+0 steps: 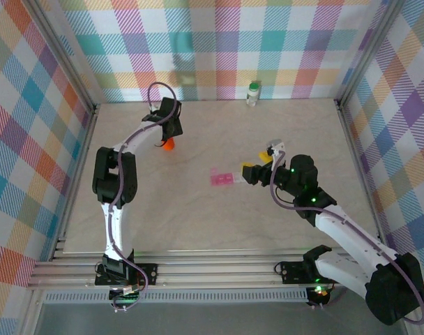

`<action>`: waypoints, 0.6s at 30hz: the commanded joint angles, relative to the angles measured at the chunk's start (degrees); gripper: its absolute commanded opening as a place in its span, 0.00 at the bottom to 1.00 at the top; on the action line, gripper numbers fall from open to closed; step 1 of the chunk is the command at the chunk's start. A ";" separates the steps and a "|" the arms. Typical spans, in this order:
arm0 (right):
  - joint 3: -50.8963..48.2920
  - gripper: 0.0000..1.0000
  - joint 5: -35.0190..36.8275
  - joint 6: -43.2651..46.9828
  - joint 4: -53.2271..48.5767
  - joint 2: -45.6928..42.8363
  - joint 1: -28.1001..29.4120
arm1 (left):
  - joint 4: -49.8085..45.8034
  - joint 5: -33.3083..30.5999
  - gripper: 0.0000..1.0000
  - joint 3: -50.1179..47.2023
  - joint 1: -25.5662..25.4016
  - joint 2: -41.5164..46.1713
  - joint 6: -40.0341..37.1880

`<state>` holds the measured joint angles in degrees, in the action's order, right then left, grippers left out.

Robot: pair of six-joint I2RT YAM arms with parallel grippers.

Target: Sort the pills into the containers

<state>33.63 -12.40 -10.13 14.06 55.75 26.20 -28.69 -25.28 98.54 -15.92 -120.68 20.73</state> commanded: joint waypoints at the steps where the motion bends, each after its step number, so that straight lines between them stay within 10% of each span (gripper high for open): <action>1: -0.76 0.83 -1.42 -1.63 2.24 -0.37 -0.18 | -3.73 0.97 0.90 2.48 0.45 -1.10 -0.69; 18: -0.38 0.83 -1.87 -2.59 2.21 1.46 -0.18 | -3.23 2.13 0.48 -2.01 0.81 5.67 -1.75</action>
<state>33.41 -13.17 -11.75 14.17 56.82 26.20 -31.22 -23.00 98.50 -15.81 -120.66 19.70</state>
